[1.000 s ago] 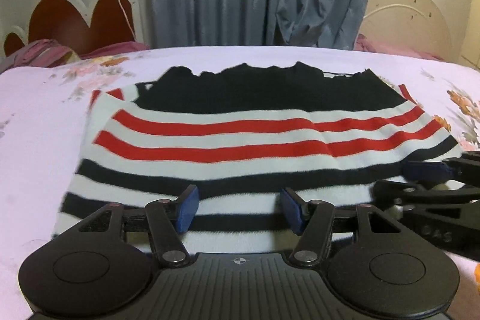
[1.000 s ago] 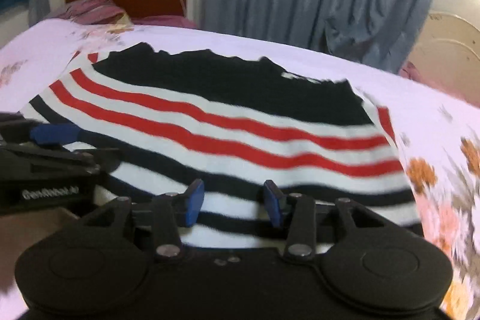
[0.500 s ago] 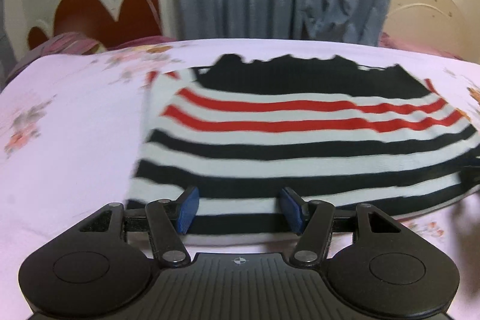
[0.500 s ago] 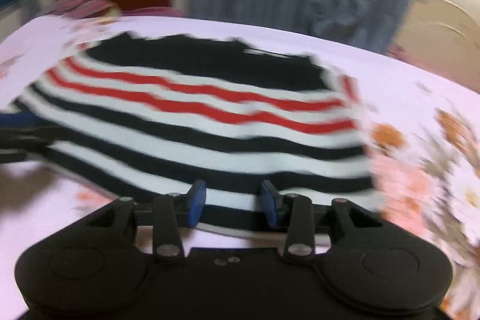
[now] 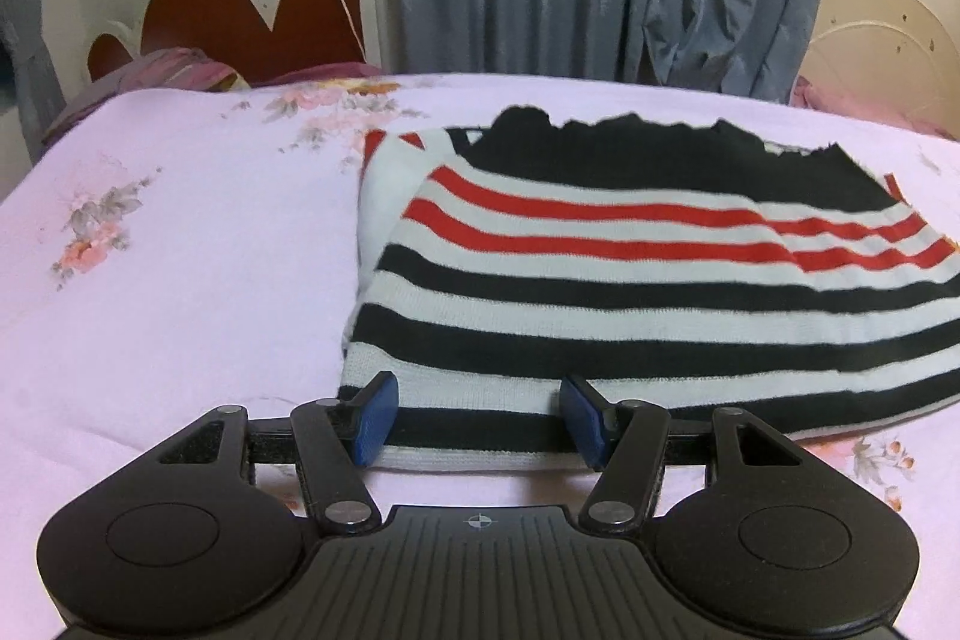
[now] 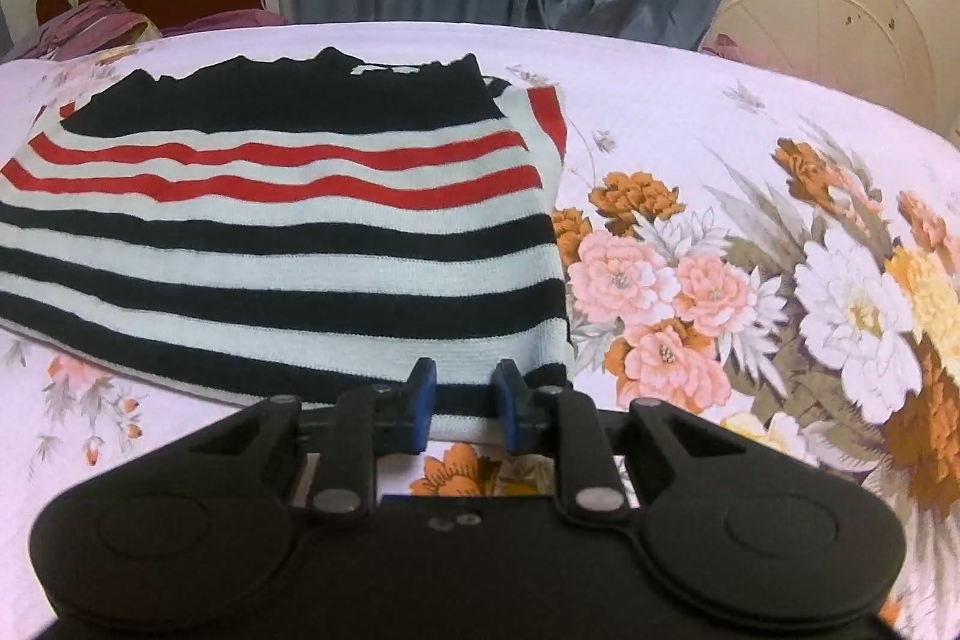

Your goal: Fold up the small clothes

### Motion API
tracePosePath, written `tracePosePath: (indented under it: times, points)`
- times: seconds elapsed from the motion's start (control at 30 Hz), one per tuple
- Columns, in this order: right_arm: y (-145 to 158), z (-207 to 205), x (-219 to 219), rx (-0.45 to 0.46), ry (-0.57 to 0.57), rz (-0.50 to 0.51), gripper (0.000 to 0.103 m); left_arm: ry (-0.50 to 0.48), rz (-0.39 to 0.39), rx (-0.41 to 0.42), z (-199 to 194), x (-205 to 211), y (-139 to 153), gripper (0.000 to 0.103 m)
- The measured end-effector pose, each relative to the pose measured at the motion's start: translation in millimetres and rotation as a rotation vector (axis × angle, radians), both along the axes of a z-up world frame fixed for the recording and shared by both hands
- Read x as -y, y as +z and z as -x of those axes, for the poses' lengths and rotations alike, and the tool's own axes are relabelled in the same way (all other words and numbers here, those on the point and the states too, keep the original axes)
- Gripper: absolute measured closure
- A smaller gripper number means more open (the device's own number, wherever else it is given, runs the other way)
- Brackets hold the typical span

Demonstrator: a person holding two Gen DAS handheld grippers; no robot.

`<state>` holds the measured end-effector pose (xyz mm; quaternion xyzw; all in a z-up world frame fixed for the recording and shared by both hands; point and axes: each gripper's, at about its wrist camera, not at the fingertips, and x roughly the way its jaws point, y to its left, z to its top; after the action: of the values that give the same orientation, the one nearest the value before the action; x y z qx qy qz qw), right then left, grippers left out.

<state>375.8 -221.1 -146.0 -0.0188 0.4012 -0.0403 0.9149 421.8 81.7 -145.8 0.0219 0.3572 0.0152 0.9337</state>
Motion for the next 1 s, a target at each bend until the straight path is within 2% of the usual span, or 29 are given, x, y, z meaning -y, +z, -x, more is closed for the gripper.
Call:
tracePosePath:
  times: [0.03,0.37,0.53,0.63,0.73,0.8,0.9,1.0]
  points:
    - [2,2,1,0.007,-0.006,0.003,0.078,0.003,0.004,0.001,1,-2,0,0.044]
    - [-10,4,13,-0.011,-0.013,-0.036,0.08,0.017,0.078,-0.016,-6,-15,-14,0.044]
    - [-8,4,11,-0.015,0.007,-0.011,0.079,0.015,0.06,-0.023,-3,-14,-7,0.044]
    - [2,10,15,-0.001,0.0,-0.035,0.077,0.053,0.021,-0.006,3,-20,-1,0.043]
    - [-4,10,17,-0.027,0.011,-0.025,0.079,0.077,0.082,-0.069,-2,-37,-13,0.044]
    - [-7,9,16,-0.032,0.011,-0.02,0.079,0.084,0.148,-0.066,-2,-47,-19,0.043]
    - [-10,8,17,-0.029,0.013,-0.016,0.079,0.078,0.112,-0.065,-5,-43,-22,0.039]
    - [-12,8,19,-0.017,0.012,-0.03,0.079,0.094,0.122,-0.067,-6,-43,-24,0.037]
